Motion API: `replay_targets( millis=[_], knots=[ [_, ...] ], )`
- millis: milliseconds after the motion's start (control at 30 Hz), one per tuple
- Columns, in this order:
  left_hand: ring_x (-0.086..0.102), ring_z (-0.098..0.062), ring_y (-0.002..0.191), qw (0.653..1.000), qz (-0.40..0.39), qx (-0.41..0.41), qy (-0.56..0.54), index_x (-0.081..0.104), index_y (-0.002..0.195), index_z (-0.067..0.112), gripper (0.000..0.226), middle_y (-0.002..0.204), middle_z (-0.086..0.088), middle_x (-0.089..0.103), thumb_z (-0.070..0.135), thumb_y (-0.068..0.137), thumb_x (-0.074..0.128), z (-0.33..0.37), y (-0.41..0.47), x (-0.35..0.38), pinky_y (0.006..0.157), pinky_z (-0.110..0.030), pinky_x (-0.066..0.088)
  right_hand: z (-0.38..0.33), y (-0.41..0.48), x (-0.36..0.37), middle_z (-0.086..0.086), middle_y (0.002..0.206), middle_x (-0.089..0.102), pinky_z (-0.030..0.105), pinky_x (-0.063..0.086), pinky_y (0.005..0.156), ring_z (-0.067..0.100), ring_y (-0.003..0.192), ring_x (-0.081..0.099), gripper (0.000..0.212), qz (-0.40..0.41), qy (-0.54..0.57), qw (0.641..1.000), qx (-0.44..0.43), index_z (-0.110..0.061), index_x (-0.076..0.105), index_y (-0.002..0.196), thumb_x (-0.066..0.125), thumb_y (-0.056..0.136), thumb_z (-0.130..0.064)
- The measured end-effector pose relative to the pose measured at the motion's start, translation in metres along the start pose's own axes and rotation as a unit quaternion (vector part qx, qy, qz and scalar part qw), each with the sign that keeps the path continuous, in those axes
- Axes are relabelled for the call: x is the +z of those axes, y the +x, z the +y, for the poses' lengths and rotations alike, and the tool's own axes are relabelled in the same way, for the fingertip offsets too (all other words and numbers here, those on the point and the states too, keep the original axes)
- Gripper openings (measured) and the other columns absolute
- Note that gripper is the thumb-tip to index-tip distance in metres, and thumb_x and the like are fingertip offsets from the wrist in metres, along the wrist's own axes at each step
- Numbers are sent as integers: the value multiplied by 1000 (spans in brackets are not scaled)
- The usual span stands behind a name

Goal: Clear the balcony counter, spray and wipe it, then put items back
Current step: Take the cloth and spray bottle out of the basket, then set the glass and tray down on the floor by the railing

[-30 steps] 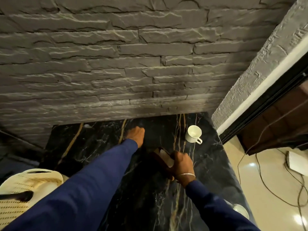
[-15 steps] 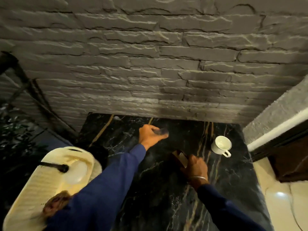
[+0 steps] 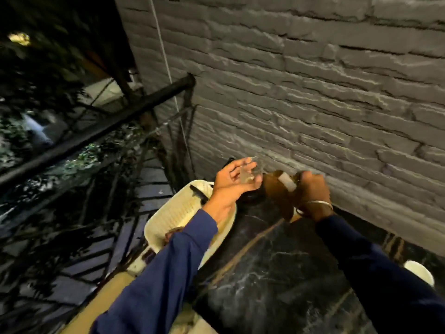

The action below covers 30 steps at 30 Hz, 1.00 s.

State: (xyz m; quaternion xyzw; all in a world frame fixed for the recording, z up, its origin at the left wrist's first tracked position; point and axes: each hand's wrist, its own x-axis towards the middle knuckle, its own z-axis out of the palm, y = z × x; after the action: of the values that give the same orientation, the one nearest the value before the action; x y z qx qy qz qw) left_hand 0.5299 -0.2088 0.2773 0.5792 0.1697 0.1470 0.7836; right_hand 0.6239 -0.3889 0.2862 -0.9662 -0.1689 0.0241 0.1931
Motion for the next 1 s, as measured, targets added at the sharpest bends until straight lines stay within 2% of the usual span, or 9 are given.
replay_targets(
  millis=[100, 233, 400, 500, 600, 667, 800, 933, 1000],
  knots=[
    [69, -15, 107, 991, 85, 65, 75, 62, 118, 5, 61, 116, -9, 71, -5, 63, 87, 29, -33, -71, 90, -30, 57, -85, -12, -7, 16, 96, 68, 43, 57, 75, 36, 92, 65, 49, -16, 4, 1000, -26, -11, 66, 99, 78, 70, -48],
    [69, -16, 99, 962, 240, 94, 95, 61, 116, -2, 69, 111, -13, 71, -8, 54, 91, 55, -87, -166, 73, -18, 57, -194, -46, 4, 16, 108, 66, 41, 55, 83, 34, 104, 61, 74, -41, 22, 994, -97, -11, 65, 109, 85, 55, -57],
    [69, -17, 94, 894, 399, 70, 193, 69, 108, 4, 61, 101, -8, 73, 8, 53, 95, 57, -175, -278, 77, -25, 60, -314, -97, 56, 12, 104, 70, 38, 53, 88, 29, 105, 63, 69, -120, 45, 974, -189, -18, 68, 107, 86, 52, -56],
    [66, -13, 86, 855, 464, 42, 227, 72, 103, 6, 59, 95, -4, 72, 12, 50, 97, 40, -224, -336, 71, -13, 55, -367, -136, 100, 14, 105, 69, 36, 53, 86, 31, 103, 63, 67, -179, 48, 956, -226, -14, 68, 103, 87, 53, -54],
    [70, -12, 82, 821, 512, -26, 250, 73, 96, 20, 65, 89, 3, 75, 28, 37, 98, -1, -266, -391, 74, -25, 59, -400, -173, 159, 14, 107, 68, 34, 50, 84, 31, 104, 62, 62, -247, 21, 935, -252, -7, 66, 103, 88, 59, -45],
    [71, -16, 82, 809, 530, -61, 248, 72, 95, 20, 68, 88, 1, 75, 29, 32, 96, -37, -284, -420, 75, -32, 60, -404, -189, 200, 12, 107, 68, 33, 50, 81, 31, 104, 63, 60, -273, 0, 925, -263, -9, 66, 104, 86, 61, -48],
    [60, -10, 78, 796, 522, -153, 267, 69, 88, 12, 47, 84, 2, 69, 10, 47, 92, -82, -307, -442, 67, -25, 51, -405, -207, 292, 16, 109, 68, 36, 48, 85, 34, 105, 62, 52, -324, -36, 893, -311, -9, 67, 104, 71, 76, -52],
    [67, -19, 81, 765, 527, -200, 310, 69, 85, 18, 34, 85, -2, 72, 15, 55, 86, -143, -311, -480, 71, -30, 54, -408, -221, 367, 15, 105, 70, 38, 51, 85, 35, 103, 64, 68, -360, -50, 859, -360, -8, 68, 102, 61, 66, -65],
    [68, -24, 85, 753, 515, -238, 333, 70, 90, 15, 36, 91, -6, 74, 19, 58, 86, -174, -309, -497, 75, -31, 53, -403, -224, 406, 14, 105, 70, 38, 52, 84, 35, 103, 64, 63, -377, -73, 843, -377, -9, 67, 108, 68, 69, -58]
  ],
)
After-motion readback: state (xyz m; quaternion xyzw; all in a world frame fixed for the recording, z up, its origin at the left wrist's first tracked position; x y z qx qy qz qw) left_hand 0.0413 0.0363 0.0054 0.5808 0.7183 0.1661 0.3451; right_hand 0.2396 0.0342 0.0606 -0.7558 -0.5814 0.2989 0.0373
